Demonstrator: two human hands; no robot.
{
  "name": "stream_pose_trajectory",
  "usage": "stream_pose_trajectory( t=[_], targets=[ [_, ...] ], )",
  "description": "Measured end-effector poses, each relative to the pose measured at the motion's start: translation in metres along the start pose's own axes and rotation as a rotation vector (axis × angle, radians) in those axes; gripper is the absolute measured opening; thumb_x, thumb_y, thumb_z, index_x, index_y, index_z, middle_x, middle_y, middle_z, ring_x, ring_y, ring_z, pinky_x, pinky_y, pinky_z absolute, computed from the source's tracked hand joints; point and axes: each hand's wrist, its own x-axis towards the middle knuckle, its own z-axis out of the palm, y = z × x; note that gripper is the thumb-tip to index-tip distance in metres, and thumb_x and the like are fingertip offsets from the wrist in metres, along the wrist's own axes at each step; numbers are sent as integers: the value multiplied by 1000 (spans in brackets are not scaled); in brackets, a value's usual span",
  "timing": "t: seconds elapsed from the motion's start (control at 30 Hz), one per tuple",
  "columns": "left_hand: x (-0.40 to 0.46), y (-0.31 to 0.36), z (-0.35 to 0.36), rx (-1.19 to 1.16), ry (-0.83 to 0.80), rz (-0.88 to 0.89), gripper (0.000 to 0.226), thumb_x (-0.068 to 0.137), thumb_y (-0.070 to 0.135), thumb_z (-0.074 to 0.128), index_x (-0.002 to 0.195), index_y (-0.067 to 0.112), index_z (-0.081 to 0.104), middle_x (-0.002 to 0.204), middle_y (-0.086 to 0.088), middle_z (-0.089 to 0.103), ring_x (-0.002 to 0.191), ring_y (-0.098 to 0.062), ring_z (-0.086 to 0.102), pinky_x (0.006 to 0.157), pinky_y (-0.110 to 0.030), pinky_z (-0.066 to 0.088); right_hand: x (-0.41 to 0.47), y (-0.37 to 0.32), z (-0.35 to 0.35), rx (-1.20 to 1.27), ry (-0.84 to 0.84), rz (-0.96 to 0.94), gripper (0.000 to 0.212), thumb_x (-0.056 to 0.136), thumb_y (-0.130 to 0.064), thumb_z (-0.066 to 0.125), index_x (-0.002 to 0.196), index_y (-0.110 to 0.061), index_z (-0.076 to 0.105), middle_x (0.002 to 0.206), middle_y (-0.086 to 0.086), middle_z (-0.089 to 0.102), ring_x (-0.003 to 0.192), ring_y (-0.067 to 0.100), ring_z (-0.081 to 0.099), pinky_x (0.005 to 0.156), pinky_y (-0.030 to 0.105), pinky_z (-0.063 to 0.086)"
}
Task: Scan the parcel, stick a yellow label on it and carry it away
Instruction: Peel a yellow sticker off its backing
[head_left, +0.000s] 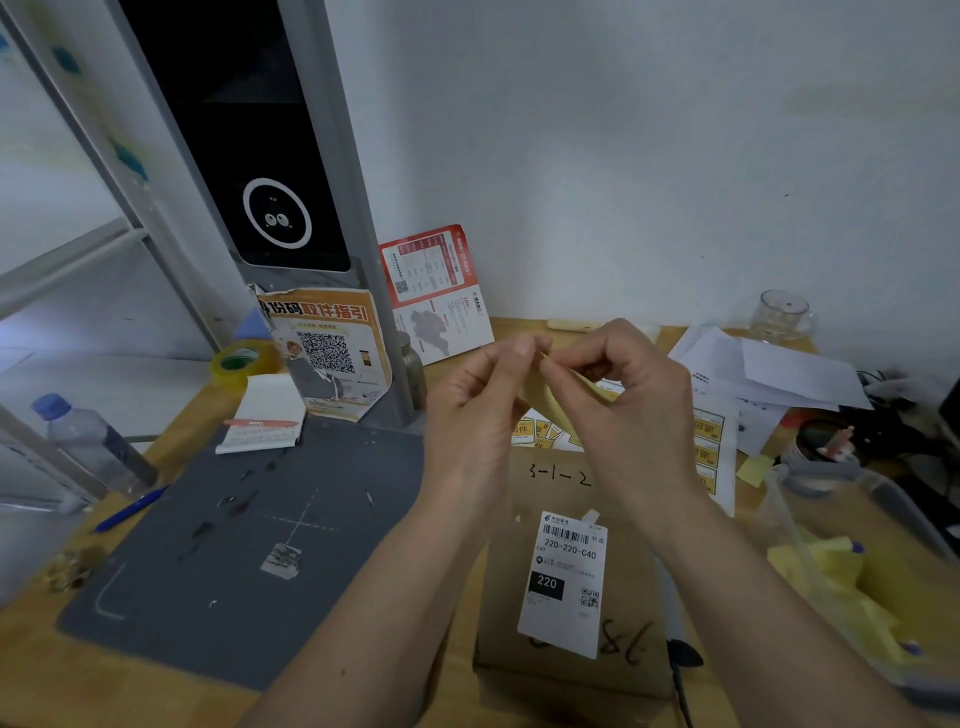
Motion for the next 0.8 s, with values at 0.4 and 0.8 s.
stream_pose_trajectory(
  t=[0.4,0.8],
  targets=[
    [-1,0,0,32,5,3,24,95,11,53,85,16,75,85,-2,73,87,-18,67,85,-32,54,-1,-2,0,20,-2,56,21,77,-12,74,70,-28,63,78,-2,67,75,9,60,67,12,46],
    [-7,-1,-2,255,-29,36,20,87,3,63,81,21,70,77,3,70,78,-11,63,76,-27,55,0,-3,-7,30,46,65,24,75,-10,74,70,-31,63,74,-12,65,70,2,57,67,10,44]
  ],
)
